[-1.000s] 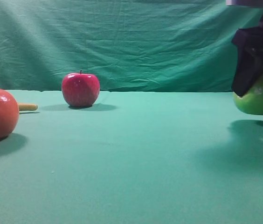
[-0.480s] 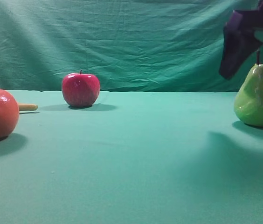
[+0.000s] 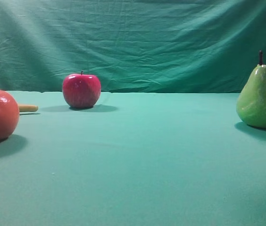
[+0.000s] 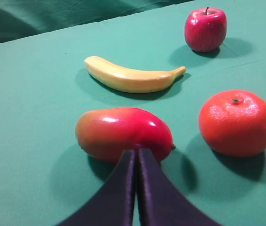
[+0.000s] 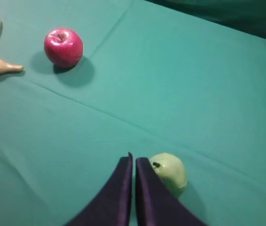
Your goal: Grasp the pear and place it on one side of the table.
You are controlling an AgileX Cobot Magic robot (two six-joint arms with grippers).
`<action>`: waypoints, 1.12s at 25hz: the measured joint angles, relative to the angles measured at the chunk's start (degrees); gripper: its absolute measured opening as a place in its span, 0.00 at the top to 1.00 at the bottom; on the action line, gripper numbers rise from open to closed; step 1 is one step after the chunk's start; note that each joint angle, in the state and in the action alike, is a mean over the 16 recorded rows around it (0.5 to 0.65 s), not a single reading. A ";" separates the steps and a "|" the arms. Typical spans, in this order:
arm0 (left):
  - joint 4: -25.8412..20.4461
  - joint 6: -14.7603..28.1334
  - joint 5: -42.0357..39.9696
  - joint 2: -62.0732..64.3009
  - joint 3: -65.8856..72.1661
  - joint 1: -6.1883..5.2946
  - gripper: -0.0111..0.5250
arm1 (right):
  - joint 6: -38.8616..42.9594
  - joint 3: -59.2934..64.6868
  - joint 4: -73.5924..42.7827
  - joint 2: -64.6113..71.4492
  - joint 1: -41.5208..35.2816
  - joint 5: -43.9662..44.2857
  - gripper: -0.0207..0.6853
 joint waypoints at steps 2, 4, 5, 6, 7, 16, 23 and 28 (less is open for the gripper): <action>0.00 0.00 0.00 0.00 0.00 0.00 0.98 | 0.43 1.47 0.00 -4.66 0.00 0.84 0.96; 0.00 0.00 0.00 0.00 0.00 0.00 0.98 | 0.80 3.04 0.02 -9.37 0.00 1.41 0.97; 0.00 0.00 0.00 0.00 0.00 0.00 0.98 | 0.94 3.84 0.04 -11.69 0.00 1.65 0.97; 0.00 0.00 0.00 0.00 0.00 0.00 0.98 | 1.05 4.66 0.07 -14.00 0.00 1.89 0.97; 0.00 0.00 0.00 0.00 0.00 0.00 0.98 | 1.15 5.46 0.10 -16.26 0.00 2.18 0.97; 0.00 0.00 0.00 0.00 0.00 0.00 0.98 | 3.10 9.27 -0.58 -30.72 -0.03 5.24 0.97; 0.00 0.00 0.00 0.00 0.00 0.00 0.98 | 9.04 12.28 -5.52 -34.67 -0.12 4.36 0.97; 0.00 0.00 0.00 0.00 0.00 0.00 0.98 | 13.49 18.49 -10.09 -37.49 -1.35 -1.47 0.97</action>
